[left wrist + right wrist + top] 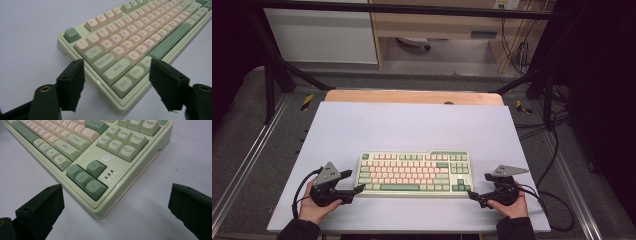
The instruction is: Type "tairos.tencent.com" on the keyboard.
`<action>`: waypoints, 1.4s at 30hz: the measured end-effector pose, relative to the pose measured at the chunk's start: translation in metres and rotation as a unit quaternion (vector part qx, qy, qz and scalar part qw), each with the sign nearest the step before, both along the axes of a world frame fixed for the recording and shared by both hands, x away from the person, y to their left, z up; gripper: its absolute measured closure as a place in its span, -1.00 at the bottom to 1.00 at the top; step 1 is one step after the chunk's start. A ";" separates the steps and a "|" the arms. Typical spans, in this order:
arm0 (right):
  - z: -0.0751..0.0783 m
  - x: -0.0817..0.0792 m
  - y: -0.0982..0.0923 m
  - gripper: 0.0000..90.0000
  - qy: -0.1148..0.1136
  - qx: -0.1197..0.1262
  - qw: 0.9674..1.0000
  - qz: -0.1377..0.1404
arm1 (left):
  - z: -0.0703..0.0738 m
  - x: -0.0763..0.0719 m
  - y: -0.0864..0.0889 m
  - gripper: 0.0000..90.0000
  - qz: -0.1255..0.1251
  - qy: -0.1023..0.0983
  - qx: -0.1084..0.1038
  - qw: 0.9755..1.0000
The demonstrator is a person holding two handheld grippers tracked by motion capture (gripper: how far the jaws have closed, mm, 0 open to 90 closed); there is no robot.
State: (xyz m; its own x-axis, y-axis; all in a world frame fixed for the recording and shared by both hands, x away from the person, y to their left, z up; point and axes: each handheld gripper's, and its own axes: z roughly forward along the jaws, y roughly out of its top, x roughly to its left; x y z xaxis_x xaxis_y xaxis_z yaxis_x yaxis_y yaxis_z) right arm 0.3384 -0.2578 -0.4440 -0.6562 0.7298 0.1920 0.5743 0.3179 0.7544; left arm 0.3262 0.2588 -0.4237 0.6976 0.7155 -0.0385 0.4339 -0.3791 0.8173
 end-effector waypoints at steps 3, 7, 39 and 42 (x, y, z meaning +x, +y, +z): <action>0.000 0.000 0.000 -0.98 0.001 0.000 1.000 0.000 | 0.001 0.001 -0.002 -0.16 0.000 0.003 0.000 1.000; 0.000 0.000 0.000 -0.98 0.000 0.000 1.000 0.001 | 0.003 0.002 -0.004 -0.01 0.000 0.007 -0.005 1.000; -0.001 0.000 0.001 -0.98 0.004 -0.002 1.000 0.004 | 0.017 0.021 -0.056 0.99 -0.015 0.026 0.000 1.000; -0.001 0.000 0.001 -0.98 0.005 -0.003 1.000 0.005 | 0.017 0.024 -0.061 1.00 -0.017 0.027 -0.001 0.999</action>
